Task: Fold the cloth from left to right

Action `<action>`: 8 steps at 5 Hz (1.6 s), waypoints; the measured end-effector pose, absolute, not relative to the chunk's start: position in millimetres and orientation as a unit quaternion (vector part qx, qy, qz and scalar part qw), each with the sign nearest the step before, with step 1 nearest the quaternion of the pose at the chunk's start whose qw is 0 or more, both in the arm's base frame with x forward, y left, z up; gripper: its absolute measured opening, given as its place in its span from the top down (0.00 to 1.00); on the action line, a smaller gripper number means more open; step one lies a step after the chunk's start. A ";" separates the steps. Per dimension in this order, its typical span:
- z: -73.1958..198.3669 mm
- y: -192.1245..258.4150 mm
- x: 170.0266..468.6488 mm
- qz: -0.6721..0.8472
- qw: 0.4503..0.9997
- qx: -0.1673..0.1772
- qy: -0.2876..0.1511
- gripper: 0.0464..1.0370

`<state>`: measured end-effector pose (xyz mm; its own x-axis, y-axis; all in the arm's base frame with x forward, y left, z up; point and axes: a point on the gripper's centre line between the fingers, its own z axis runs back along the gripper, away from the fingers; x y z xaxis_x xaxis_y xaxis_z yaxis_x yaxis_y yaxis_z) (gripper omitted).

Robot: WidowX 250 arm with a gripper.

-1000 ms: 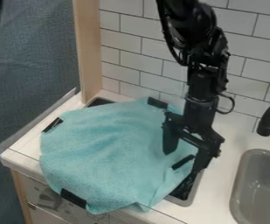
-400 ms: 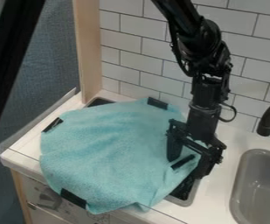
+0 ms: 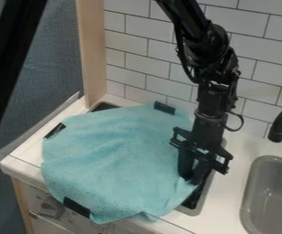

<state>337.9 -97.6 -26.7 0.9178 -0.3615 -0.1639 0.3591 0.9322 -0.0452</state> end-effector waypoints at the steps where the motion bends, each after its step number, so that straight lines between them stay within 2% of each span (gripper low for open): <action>1: -27.1 -97.7 338.0 -0.186 0.978 -0.009 0.088 0.90; 2: -30.4 -97.9 338.7 -0.186 0.978 -0.009 0.091 0.98; 5: -27.8 -87.7 336.8 -0.183 0.978 0.000 0.101 0.99; 6: -7.4 -76.5 334.3 -0.187 0.979 0.000 0.084 0.99; 7: 4.7 -53.7 330.4 -0.176 0.982 -0.010 0.066 0.99; 8: 15.7 -37.2 329.1 -0.166 0.984 -0.004 0.059 0.99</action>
